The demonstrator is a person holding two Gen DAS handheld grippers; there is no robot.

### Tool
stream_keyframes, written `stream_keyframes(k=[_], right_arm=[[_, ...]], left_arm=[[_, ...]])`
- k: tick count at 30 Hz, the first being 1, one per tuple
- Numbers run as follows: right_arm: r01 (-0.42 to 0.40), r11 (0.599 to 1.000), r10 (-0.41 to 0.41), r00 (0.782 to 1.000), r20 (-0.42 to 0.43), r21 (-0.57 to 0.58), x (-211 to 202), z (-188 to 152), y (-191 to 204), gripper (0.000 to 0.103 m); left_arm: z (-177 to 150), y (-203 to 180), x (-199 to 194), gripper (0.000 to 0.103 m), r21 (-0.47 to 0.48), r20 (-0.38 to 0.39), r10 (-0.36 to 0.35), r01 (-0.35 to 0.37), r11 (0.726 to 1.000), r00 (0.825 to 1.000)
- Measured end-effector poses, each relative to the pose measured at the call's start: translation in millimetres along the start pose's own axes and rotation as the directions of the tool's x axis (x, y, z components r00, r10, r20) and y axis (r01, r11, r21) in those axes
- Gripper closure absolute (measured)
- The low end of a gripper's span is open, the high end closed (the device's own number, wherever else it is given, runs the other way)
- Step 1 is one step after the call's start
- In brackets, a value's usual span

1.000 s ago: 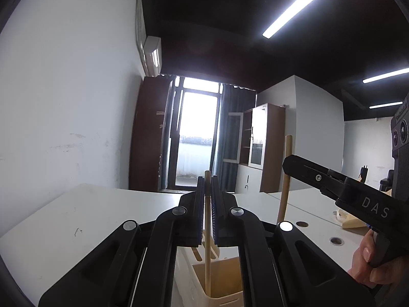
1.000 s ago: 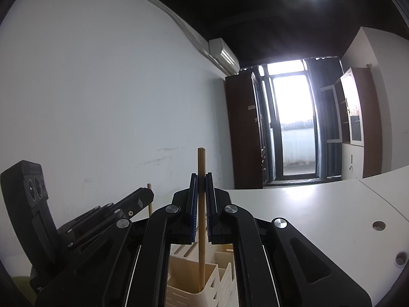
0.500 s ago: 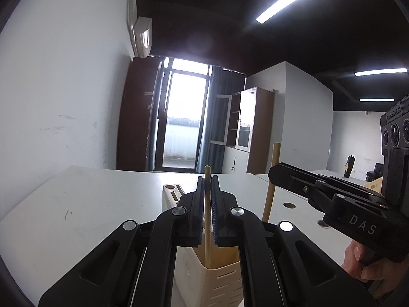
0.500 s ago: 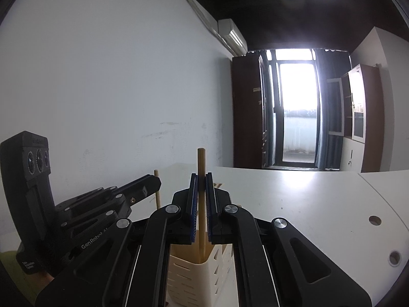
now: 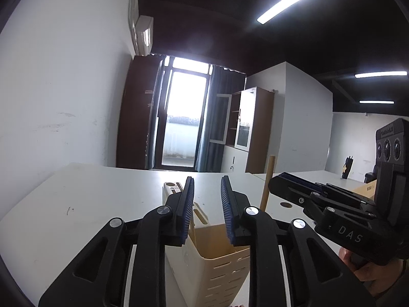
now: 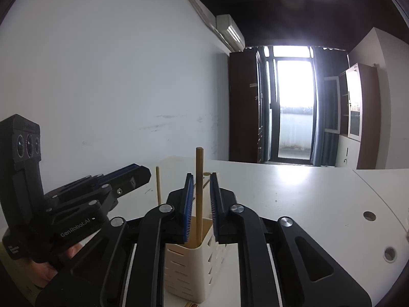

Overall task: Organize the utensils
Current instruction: 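Lower the chopsticks into the holder and open both tools, then move both tools back down toward the remaining chopsticks on the table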

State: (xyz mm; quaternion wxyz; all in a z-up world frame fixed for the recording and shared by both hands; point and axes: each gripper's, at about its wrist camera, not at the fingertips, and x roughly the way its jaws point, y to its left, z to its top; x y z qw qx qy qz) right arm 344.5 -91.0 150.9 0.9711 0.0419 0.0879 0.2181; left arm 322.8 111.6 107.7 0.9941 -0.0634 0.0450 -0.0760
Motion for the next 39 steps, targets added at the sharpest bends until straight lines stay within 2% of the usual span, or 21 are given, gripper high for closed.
stream_keyframes(k=[5,8,13,15,17,19,21,27,32,35,38,39], right_arm=[[0.016,1.000,-0.016,1.000,0.000,0.015,-2,2,-6,0.079],[0.026,1.000,-0.026,1.000,-0.006,0.009,-4,-1,-5,0.077],[0.041,0.999,-0.041,0.999,-0.032,0.015,-9,-3,-5,0.068],[0.047,0.999,-0.046,0.998,-0.048,0.022,-12,-5,-6,0.065],[0.061,0.998,-0.059,0.996,-0.065,0.033,-18,-12,-7,0.063],[0.085,0.996,-0.081,0.992,-0.097,0.035,-15,-18,-7,0.058],[0.096,0.995,-0.093,0.986,-0.140,0.012,-11,-22,-4,0.058],[0.110,0.993,-0.099,0.973,-0.207,0.043,-11,-30,-4,0.051],[0.129,0.991,-0.112,0.955,-0.274,0.043,-13,-49,1,0.048],[0.142,0.989,-0.122,0.939,-0.322,0.041,-15,-59,1,0.045],[0.152,0.988,-0.147,0.920,-0.363,-0.015,-15,-66,7,0.043],[0.163,0.986,-0.161,0.912,-0.378,-0.027,-14,-68,7,0.042]], left_arm=[[10,5,-14,0.077,-0.027,0.015,0.015,-0.014,1.000,1.000],[14,4,-18,0.077,-0.035,-0.004,0.022,-0.022,0.999,1.000],[16,-6,-20,0.072,-0.018,-0.070,0.035,-0.037,0.999,0.997],[16,-11,-21,0.065,-0.003,-0.093,0.051,-0.051,0.999,0.994],[13,-14,-21,0.065,0.010,-0.135,0.073,-0.073,0.997,0.988],[7,-13,-18,0.065,0.006,-0.204,0.113,-0.114,0.993,0.972],[0,-10,-15,0.064,-0.010,-0.267,0.106,-0.112,0.994,0.958],[-12,-7,-26,0.058,0.031,-0.337,0.181,-0.182,0.983,0.924],[-32,1,-26,0.057,0.026,-0.445,0.204,-0.215,0.976,0.872],[-48,2,-21,0.055,0.051,-0.510,0.217,-0.222,0.974,0.833],[-62,2,-18,0.055,0.092,-0.555,0.241,-0.229,0.969,0.796],[-65,3,-17,0.055,0.098,-0.561,0.243,-0.228,0.969,0.791]])
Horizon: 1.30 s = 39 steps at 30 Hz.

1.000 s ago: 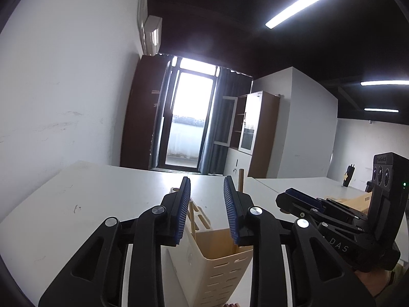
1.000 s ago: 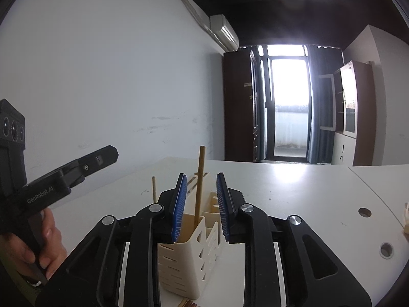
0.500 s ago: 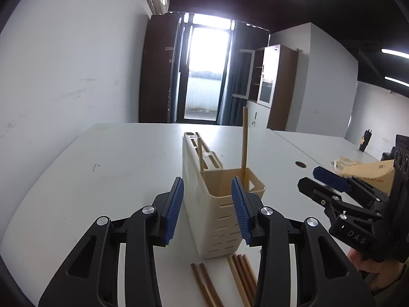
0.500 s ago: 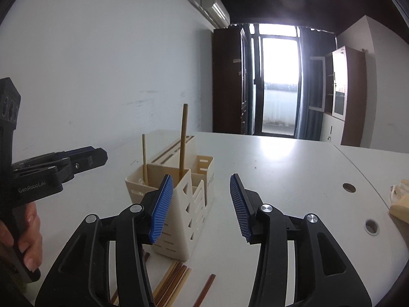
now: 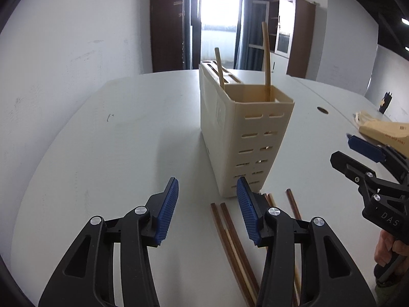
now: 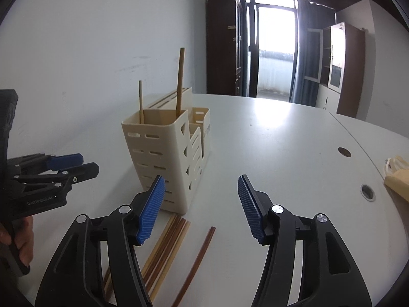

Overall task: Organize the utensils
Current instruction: 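Move both tools back down toward the remaining chopsticks on the table, then close the left tool on a dark brown chopstick while the right tool grasps another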

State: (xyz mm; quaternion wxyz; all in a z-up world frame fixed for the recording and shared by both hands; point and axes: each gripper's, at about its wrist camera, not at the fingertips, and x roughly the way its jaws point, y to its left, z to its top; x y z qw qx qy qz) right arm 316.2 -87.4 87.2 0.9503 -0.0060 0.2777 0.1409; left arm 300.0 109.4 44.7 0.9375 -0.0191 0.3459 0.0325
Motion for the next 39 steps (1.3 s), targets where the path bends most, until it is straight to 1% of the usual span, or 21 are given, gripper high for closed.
stream_keyframes(k=[5,10,12,16,20,23,24,25,27,29,34,37,39], right_arm=[[0.008,0.999,-0.004,0.993,-0.115,0.036,16,-9,-10,0.042],[0.010,0.998,0.006,0.975,-0.224,0.068,33,-16,-19,0.042],[0.012,0.997,0.008,0.966,-0.257,0.078,40,-18,-22,0.042],[0.010,0.992,0.033,0.937,-0.346,0.122,56,-26,-30,0.042],[0.015,0.991,0.040,0.913,-0.405,0.133,71,-30,-32,0.042],[0.016,0.988,0.053,0.898,-0.437,0.152,81,-34,-33,0.042],[0.018,0.987,0.055,0.893,-0.446,0.158,84,-35,-33,0.042],[0.018,0.986,0.059,0.889,-0.454,0.164,86,-36,-33,0.042],[0.020,0.986,0.061,0.881,-0.468,0.167,91,-38,-32,0.042],[0.016,0.986,0.066,0.877,-0.476,0.166,96,-42,-31,0.042],[0.025,0.989,0.051,0.871,-0.488,0.147,105,-49,-26,0.042],[0.033,0.990,0.041,0.869,-0.494,0.140,105,-49,-27,0.042],[0.034,0.989,0.041,0.866,-0.498,0.141,110,-50,-26,0.045]], left_arm=[[-1,5,13,0.055,-0.019,-0.060,0.015,-0.016,1.000,0.998],[-6,8,30,0.055,-0.017,-0.147,0.012,-0.015,1.000,0.989],[-6,9,37,0.055,-0.030,-0.186,-0.001,-0.004,1.000,0.983],[-10,18,51,0.055,-0.072,-0.257,-0.024,0.006,0.997,0.966],[-16,14,64,0.055,-0.056,-0.301,-0.011,-0.006,0.998,0.954],[-17,12,73,0.055,-0.067,-0.325,-0.009,-0.014,0.998,0.946],[-17,13,76,0.060,-0.073,-0.333,-0.009,-0.016,0.997,0.943],[-18,13,80,0.063,-0.073,-0.343,-0.008,-0.018,0.997,0.939],[-18,13,86,0.065,-0.073,-0.355,-0.008,-0.019,0.997,0.935],[-19,13,89,0.065,-0.079,-0.363,-0.018,-0.012,0.997,0.932],[-21,15,98,0.065,-0.081,-0.378,-0.012,-0.020,0.996,0.926],[-19,17,105,0.067,-0.083,-0.388,-0.012,-0.022,0.996,0.922],[-19,17,109,0.067,-0.086,-0.394,-0.020,-0.016,0.996,0.919]])
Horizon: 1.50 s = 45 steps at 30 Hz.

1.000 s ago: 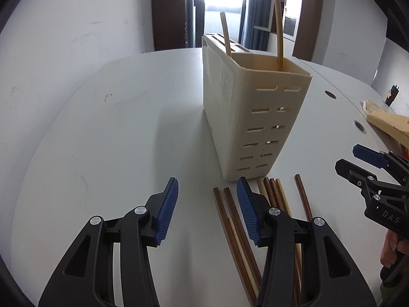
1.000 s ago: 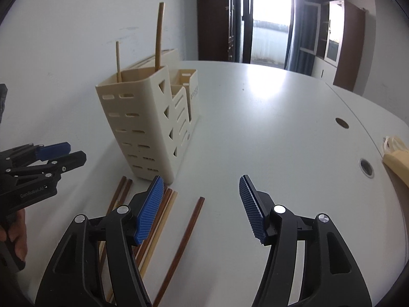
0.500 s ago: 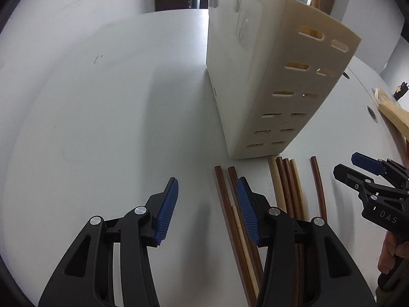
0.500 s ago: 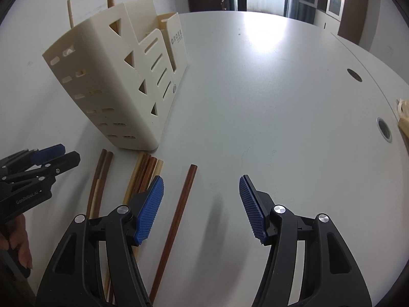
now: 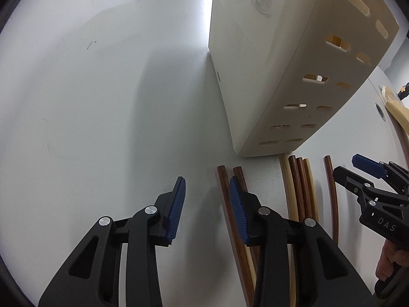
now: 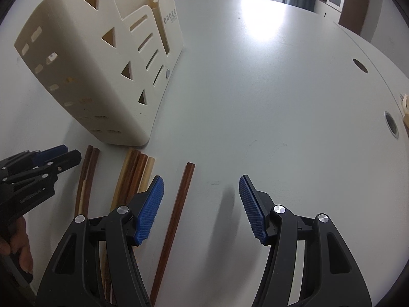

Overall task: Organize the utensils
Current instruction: 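Close the left tool on a dark brown chopstick while the right tool grasps another, then lift the dark brown chopsticks with both tools and lower them into the holder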

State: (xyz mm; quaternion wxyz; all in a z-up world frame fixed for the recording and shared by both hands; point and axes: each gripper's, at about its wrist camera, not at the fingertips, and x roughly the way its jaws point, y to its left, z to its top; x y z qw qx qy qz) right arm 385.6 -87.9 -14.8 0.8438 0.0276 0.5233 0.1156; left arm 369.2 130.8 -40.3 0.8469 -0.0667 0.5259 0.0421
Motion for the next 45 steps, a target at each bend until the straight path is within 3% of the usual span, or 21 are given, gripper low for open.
stream_keyframes(k=[2,9,11,14,19,25,35,39,45], right_arm=[[0.004,1.000,-0.004,1.000,-0.007,-0.001,4,-1,4,0.053],[0.032,0.999,-0.033,0.999,-0.014,-0.018,17,-5,11,0.056],[0.048,0.998,-0.048,0.999,-0.011,-0.027,15,-5,11,0.066],[0.051,0.998,-0.051,0.999,-0.017,-0.035,15,-8,14,0.080],[0.044,0.998,-0.044,0.999,-0.021,-0.037,14,-9,18,0.090],[0.016,1.000,-0.016,0.999,-0.030,-0.016,13,-8,18,0.095],[-0.039,0.999,0.039,0.999,-0.009,-0.016,11,20,19,0.095],[-0.035,0.999,0.035,0.999,0.002,-0.022,10,17,17,0.095],[-0.069,0.997,0.071,0.992,0.102,-0.019,-27,6,16,0.095]], left_arm=[[3,1,3,0.067,-0.002,-0.003,-0.001,0.001,1.000,1.000],[13,-2,11,0.071,0.011,-0.013,0.020,-0.020,1.000,1.000],[14,-3,12,0.072,0.011,-0.012,0.023,-0.023,1.000,1.000],[2,-5,1,0.079,0.017,-0.013,0.035,-0.035,0.999,0.999],[-2,-6,1,0.092,0.024,-0.018,0.053,-0.052,0.998,0.998],[2,-3,5,0.095,0.033,-0.020,0.035,-0.034,0.999,0.999],[18,10,9,0.096,0.061,0.006,-0.036,0.036,0.998,0.999],[19,16,-9,0.096,0.048,0.054,-0.013,0.010,0.999,0.998],[8,17,-61,0.096,0.020,0.161,-0.006,0.002,1.000,0.987]])
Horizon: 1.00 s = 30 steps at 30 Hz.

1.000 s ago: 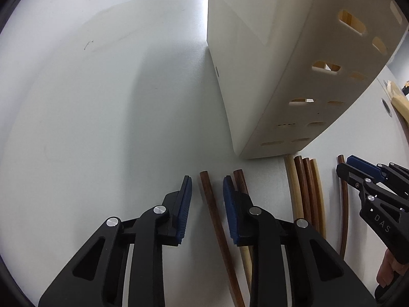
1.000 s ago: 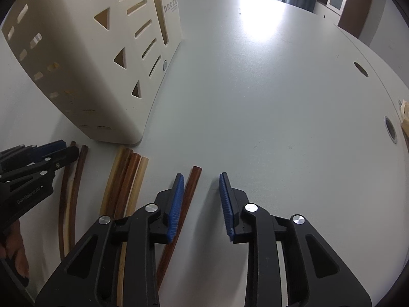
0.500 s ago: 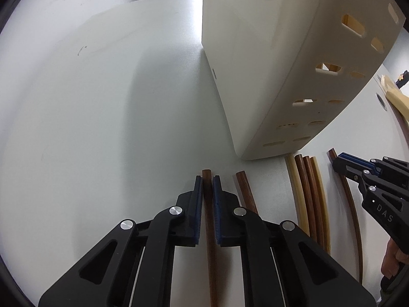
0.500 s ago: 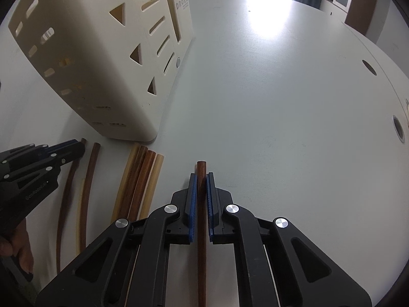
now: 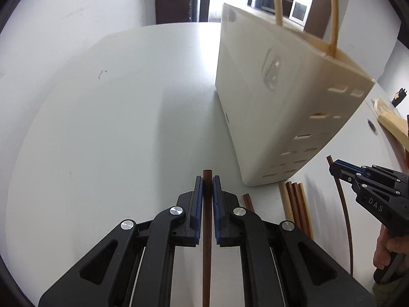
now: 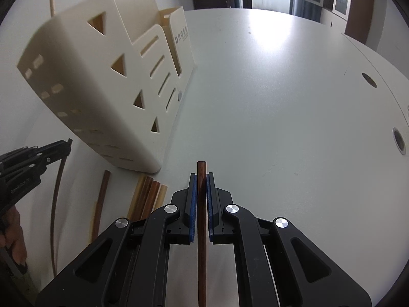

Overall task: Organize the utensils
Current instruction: 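Lift the dark brown chopsticks with both tools and lower them into the holder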

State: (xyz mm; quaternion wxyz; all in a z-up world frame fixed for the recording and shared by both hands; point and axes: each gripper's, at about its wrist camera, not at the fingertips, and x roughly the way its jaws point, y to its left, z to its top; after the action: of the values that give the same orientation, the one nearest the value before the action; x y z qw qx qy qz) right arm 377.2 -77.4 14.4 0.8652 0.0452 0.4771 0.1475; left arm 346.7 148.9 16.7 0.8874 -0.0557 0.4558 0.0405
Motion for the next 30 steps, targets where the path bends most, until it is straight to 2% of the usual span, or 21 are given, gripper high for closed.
stream_keyframes(k=[5,10,16,23,26,30], right_arm=[[-0.047,0.999,0.047,0.995,0.089,-0.002,-39,7,4,0.095],[-0.082,0.996,0.085,0.977,0.194,-0.024,-78,17,10,0.095],[-0.103,0.993,0.114,0.945,0.306,-0.053,-108,29,22,0.095],[-0.106,0.990,0.135,0.909,0.395,-0.093,-129,34,23,0.095],[-0.089,0.990,0.128,0.884,0.450,-0.107,-144,35,27,0.095],[-0.093,0.989,0.139,0.847,0.514,-0.115,-161,39,27,0.095]], left_arm=[[-3,-13,-47,0.096,0.008,0.117,-0.014,0.013,1.000,0.993],[4,-19,-87,0.096,0.016,0.239,-0.028,0.025,1.000,0.971],[10,-27,-112,0.096,0.035,0.352,-0.044,0.034,0.999,0.935],[18,-34,-136,0.096,0.045,0.441,-0.058,0.043,0.998,0.896],[23,-38,-140,0.096,0.055,0.473,-0.061,0.040,0.998,0.879],[28,-45,-151,0.096,0.064,0.527,-0.064,0.035,0.997,0.848]])
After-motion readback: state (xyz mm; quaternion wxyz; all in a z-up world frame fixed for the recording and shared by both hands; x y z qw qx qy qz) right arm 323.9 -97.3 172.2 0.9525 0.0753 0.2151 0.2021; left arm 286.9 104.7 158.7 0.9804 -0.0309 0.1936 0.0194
